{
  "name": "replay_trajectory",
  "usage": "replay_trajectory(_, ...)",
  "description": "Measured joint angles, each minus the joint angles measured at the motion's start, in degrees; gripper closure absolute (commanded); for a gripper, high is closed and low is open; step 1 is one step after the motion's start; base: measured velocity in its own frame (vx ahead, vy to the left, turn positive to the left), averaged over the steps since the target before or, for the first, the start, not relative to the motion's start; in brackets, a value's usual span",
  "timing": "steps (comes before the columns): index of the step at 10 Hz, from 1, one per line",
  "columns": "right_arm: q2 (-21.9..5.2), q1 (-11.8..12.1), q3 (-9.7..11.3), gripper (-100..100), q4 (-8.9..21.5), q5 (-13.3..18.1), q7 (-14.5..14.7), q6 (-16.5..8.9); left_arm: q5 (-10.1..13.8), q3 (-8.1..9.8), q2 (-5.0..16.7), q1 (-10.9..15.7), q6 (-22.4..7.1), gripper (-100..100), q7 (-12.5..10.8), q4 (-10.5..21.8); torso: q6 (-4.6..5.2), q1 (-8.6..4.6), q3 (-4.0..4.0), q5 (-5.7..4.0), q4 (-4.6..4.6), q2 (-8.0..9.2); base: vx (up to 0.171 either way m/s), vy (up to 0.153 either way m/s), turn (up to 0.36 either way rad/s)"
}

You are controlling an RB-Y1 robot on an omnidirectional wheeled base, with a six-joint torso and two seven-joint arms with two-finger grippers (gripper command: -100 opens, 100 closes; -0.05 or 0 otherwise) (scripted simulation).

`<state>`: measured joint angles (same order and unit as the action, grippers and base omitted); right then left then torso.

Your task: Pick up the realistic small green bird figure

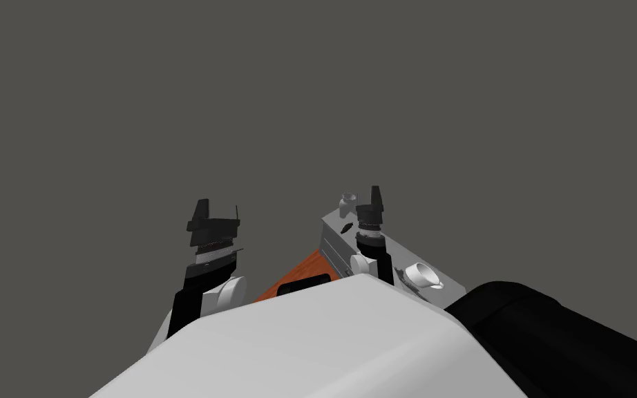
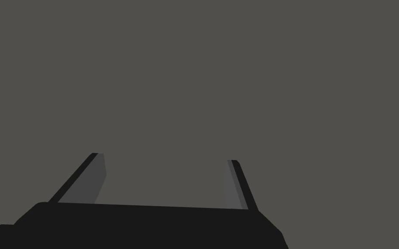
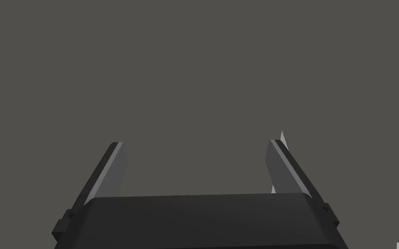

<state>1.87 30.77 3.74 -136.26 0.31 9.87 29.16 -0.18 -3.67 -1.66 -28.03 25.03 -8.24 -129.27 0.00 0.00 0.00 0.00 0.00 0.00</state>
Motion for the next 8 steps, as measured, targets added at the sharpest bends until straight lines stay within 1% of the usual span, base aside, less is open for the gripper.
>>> replay_trajectory(1, -1.3, 0.5, 0.0, -100, 0.1, -0.2, 0.4, 0.0, 0.0, 0.0, 0.0, 0.0, 0.0, 0, 0.0, 0.0, -0.01, -0.03, 0.03, 0.0, 0.01, 0.05, -0.036, -0.013, 0.074)
replay_trajectory(2, -3.0, 0.9, -0.5, -100, 0.2, -0.8, 0.9, -0.3, 0.0, 0.0, 0.0, 0.0, 0.0, 0, 0.0, 0.0, 0.0, -0.07, 0.07, -0.01, 0.02, 0.12, -0.062, -0.021, 0.102)
replay_trajectory(3, -4.9, 1.5, -1.3, -100, 1.1, -1.6, 1.6, -0.3, 0.0, 0.0, 0.0, 0.0, 0.0, 0, 0.0, 0.0, -0.01, -0.11, 0.12, -0.03, 0.04, 0.21, -0.079, -0.025, 0.144)
replay_trajectory(4, -6.7, 2.8, -1.7, -100, 1.6, -2.4, 2.5, 0.0, 0.0, 0.0, 0.0, 0.0, 0.0, 0, 0.0, 0.0, -0.01, -0.13, 0.17, -0.03, 0.06, 0.29, -0.082, -0.023, 0.139)
replay_trajectory(5, -8.4, 3.3, -2.4, -100, 2.4, -3.3, 3.7, -0.5, 0.0, 0.0, 0.0, 0.0, 0.0, 0, 0.0, 0.0, -0.01, -0.13, 0.18, -0.03, 0.07, 0.31, -0.087, -0.029, 0.174)
replay_trajectory(6, -10.1, 4.4, -2.8, -100, 3.5, -4.2, 5.1, -0.7, 0.0, 0.0, 0.0, 0.0, 0.0, 0, 0.0, 0.0, -0.01, -0.15, 0.2, -0.03, 0.07, 0.34, -0.094, -0.021, 0.213)
replay_trajectory(7, -11.6, 5.9, -3.1, -100, 4.3, -5.0, 6.8, -1.0, 0.0, 0.0, 0.0, 0.0, 0.0, 0, 0.0, 0.0, -0.01, -0.13, 0.21, -0.03, 0.08, 0.37, -0.08, -0.018, 0.076)
replay_trajectory(8, -12.8, 6.5, -3.7, -100, 5.0, -5.7, 7.6, -1.1, 0.0, 0.0, 0.0, 0.0, 0.0, 0, 0.0, 0.0, 0.01, -0.12, 0.19, -0.03, 0.08, 0.33, -0.083, -0.024, 0.168)
